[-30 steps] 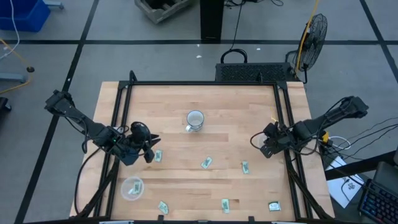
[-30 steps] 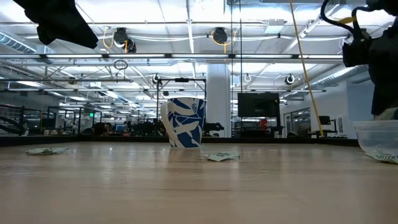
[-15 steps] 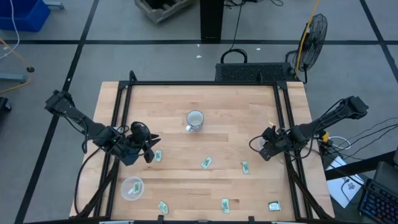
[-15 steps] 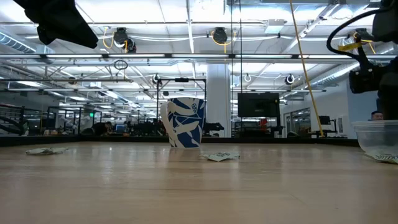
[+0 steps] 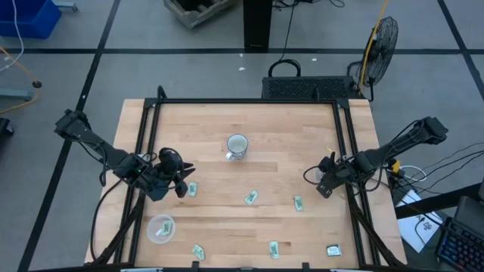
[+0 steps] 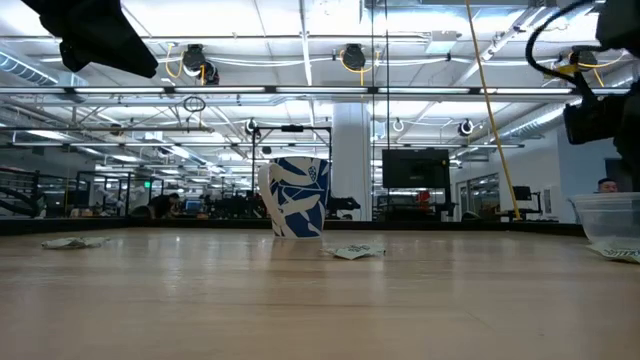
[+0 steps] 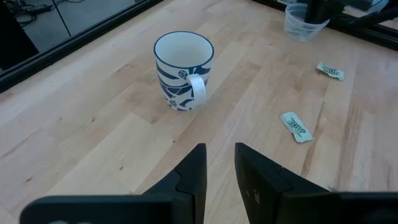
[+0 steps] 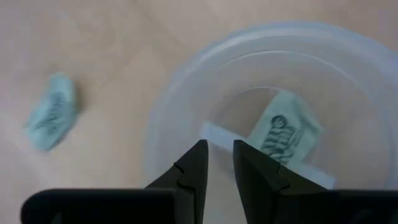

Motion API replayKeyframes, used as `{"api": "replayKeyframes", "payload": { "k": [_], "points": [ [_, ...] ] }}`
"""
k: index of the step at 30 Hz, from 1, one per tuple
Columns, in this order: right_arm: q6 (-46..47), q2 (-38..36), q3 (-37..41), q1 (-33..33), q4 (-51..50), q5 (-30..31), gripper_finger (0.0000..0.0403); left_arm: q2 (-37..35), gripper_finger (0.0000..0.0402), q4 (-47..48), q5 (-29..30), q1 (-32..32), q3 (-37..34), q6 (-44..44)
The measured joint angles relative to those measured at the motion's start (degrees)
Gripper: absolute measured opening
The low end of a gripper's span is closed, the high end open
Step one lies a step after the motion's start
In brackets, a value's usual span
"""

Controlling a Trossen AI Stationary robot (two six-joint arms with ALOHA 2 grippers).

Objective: Pick and place Stevia / Truvia into bins
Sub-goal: Put the green stevia packet into the left transparent container

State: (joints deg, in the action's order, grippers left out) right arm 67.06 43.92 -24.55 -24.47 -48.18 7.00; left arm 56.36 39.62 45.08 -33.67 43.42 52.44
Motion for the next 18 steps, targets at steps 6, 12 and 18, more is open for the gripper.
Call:
{"api": "replayKeyframes", "payload": {
  "k": [6,12,18],
  "points": [
    [-2.21,-2.31,-3.04,0.00,-0.11,1.80,0.0054,0.00,0.0088,0.00,0.42,0.00,0.00,-0.23],
    [-8.34,-5.34,-7.61,0.00,0.87,10.62,0.0037,0.00,0.0088,0.00,0.46,0.02,-0.02,-0.24],
    [-25.93,-7.28,-8.42,0.02,19.74,23.41,0.0029,-0.01,0.0088,-0.01,0.48,0.02,-0.02,0.69]
  ]
}}
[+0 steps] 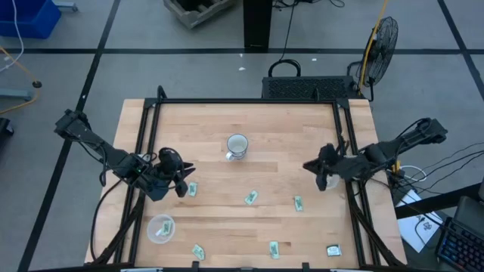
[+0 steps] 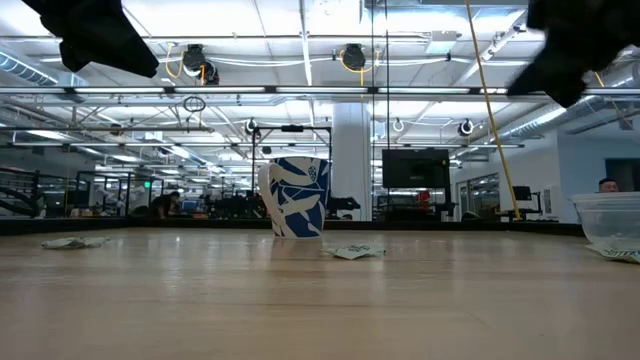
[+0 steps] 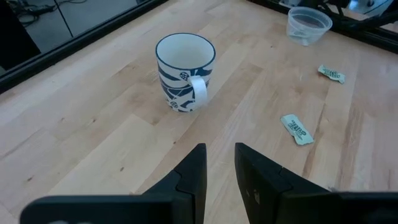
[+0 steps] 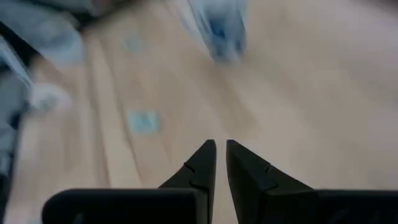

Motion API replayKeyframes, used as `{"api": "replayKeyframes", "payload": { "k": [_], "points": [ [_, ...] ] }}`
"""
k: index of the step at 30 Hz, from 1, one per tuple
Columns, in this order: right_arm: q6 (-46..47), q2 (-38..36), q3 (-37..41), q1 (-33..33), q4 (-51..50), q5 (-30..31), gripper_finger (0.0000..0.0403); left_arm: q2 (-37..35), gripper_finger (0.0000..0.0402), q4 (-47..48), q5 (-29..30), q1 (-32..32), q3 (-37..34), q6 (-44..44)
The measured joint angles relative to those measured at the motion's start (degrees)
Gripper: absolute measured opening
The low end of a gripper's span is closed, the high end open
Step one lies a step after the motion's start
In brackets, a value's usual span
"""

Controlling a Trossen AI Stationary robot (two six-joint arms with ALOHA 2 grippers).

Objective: Pick and place Stevia / Truvia into bins
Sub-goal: Put the green stevia packet into the left transparent container

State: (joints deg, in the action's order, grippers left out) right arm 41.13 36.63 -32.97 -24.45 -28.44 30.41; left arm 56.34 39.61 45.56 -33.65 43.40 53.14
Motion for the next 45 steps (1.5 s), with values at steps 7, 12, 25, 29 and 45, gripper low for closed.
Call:
{"api": "replayKeyframes", "payload": {
  "k": [7,12,25,29,45],
  "points": [
    [-26.60,1.54,3.93,0.00,31.40,5.56,0.0029,0.13,0.0088,-0.03,-2.68,0.42,0.00,7.87],
    [-34.60,2.82,10.07,0.02,43.82,5.53,0.0029,2.63,0.0088,1.19,-8.80,1.25,-0.03,12.83],
    [-37.52,1.96,16.98,1.60,57.34,5.49,0.0029,13.80,0.0088,3.59,-24.81,6.90,-5.02,25.93],
    [-37.44,1.95,16.98,1.88,56.46,5.42,0.0029,15.98,0.0088,-0.54,-28.07,7.37,-8.05,28.54],
    [-37.51,1.93,16.98,1.88,56.04,5.38,0.0029,17.40,0.0088,-10.89,-28.95,7.32,-16.46,33.76]
  ]
}}
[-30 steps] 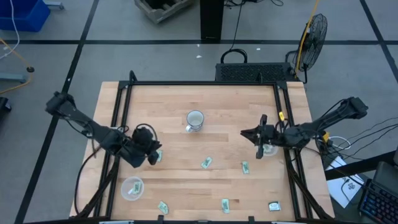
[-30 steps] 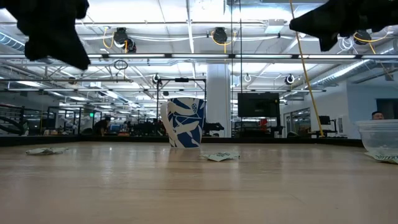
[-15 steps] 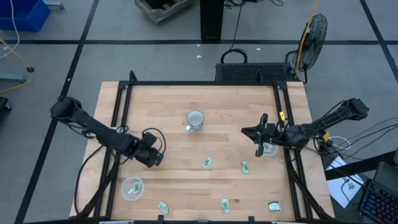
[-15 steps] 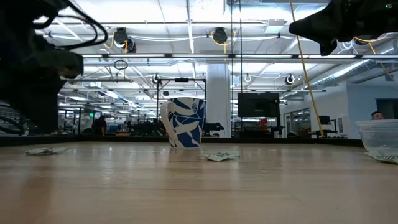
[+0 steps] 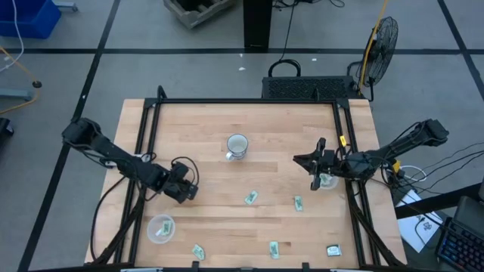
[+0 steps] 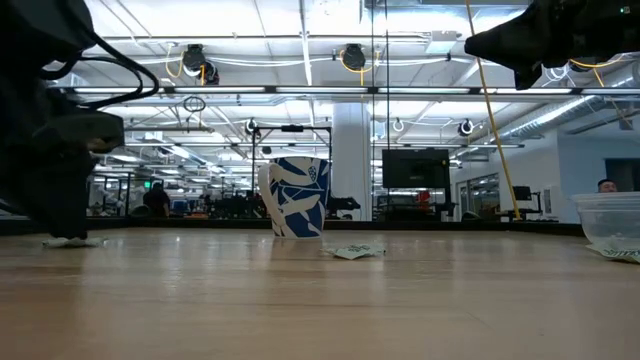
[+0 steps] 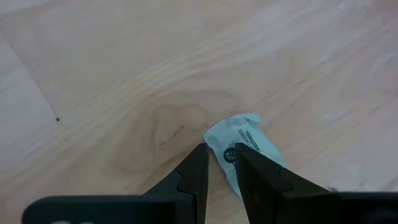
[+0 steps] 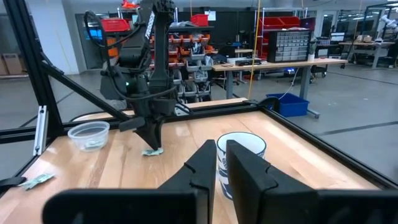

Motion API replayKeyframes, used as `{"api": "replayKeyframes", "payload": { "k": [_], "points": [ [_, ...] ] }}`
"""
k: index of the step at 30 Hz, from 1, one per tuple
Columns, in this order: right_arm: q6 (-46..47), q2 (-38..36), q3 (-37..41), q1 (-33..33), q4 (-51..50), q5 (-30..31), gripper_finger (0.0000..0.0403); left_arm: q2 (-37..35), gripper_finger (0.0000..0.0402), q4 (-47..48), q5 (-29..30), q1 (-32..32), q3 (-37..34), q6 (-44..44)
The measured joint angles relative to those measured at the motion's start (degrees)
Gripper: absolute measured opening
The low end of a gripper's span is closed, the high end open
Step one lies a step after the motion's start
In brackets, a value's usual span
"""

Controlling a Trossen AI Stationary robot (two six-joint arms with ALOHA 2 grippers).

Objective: Pick and place Stevia / Truvia into bins
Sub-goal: Put the green stevia packet into the left transparent container

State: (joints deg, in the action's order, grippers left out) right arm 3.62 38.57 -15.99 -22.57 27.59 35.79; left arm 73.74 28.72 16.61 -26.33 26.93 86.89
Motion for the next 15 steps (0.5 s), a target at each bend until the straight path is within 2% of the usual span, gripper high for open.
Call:
{"api": "replayKeyframes", "payload": {
  "k": [15],
  "points": [
    [-0.02,0.00,0.00,0.00,-0.03,0.00,0.0029,0.06,0.0082,-3.62,0.34,0.04,-0.67,-1.14]
  ]
}}
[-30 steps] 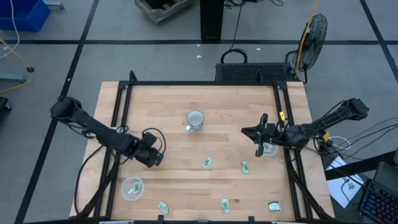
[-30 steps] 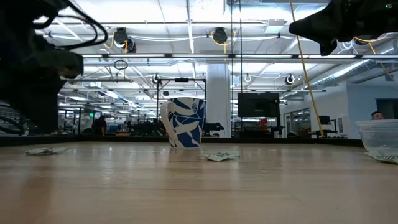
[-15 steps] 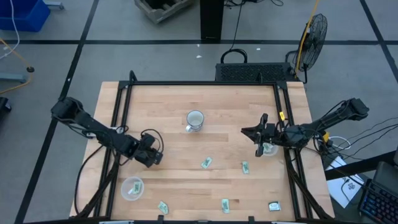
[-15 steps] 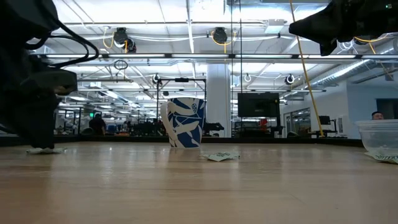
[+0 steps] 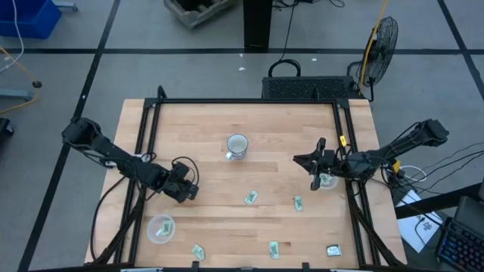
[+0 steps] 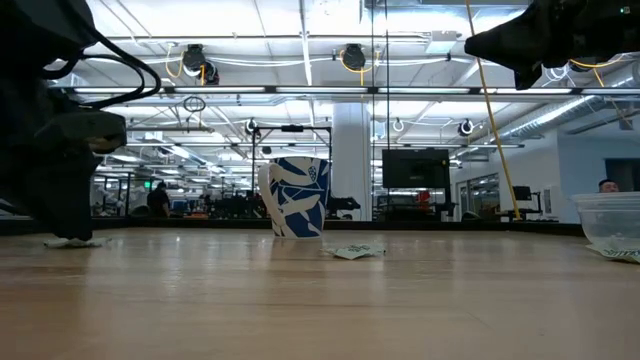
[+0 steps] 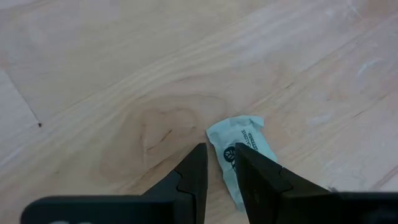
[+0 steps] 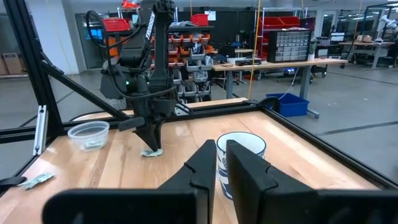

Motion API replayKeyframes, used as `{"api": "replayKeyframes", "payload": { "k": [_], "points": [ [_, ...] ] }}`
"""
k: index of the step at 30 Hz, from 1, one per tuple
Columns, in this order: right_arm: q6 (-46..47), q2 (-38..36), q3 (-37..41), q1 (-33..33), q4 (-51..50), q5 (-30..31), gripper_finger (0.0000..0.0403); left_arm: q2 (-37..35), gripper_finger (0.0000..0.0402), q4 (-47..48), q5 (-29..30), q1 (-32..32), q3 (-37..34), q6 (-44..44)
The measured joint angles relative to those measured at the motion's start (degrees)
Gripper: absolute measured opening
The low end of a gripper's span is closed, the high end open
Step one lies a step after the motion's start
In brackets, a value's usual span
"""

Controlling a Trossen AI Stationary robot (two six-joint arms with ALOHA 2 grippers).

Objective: Pick and place Stevia / Truvia into bins
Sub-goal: Put the green stevia packet into the left transparent container

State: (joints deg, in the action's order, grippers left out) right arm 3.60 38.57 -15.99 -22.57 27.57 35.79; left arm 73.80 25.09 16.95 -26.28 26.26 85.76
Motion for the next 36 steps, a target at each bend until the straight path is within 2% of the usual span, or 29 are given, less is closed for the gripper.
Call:
{"api": "replayKeyframes", "payload": {
  "k": [6,10,13,19,25,29,36],
  "points": [
    [0.00,0.00,0.00,0.00,-0.02,0.00,0.0029,0.02,0.0013,0.53,-0.18,0.02,0.00,-0.75],
    [0.00,0.00,0.00,0.00,-0.02,-0.02,0.0029,-0.63,0.0009,0.53,-1.13,0.04,0.33,-2.13],
    [0.00,0.00,0.00,0.00,-0.02,-0.01,0.0029,-2.75,0.0004,0.90,-4.93,-0.07,2.52,-4.81],
    [-0.01,0.02,0.01,0.00,-0.23,0.00,0.0029,-5.36,0.0003,14.29,-7.96,-1.76,14.04,-7.53],
    [-0.02,0.02,0.02,0.00,-1.00,0.02,0.0029,-4.00,0.0002,28.49,-21.04,-7.68,27.81,-10.39],
    [0.00,0.01,0.02,0.00,-2.11,0.05,0.0029,-2.55,0.0002,31.31,-25.14,-13.90,31.86,-3.87],
    [0.43,0.02,0.02,0.00,-4.61,0.09,0.0029,3.11,0.0001,32.16,-21.69,-24.61,32.00,13.18]
  ]
}}
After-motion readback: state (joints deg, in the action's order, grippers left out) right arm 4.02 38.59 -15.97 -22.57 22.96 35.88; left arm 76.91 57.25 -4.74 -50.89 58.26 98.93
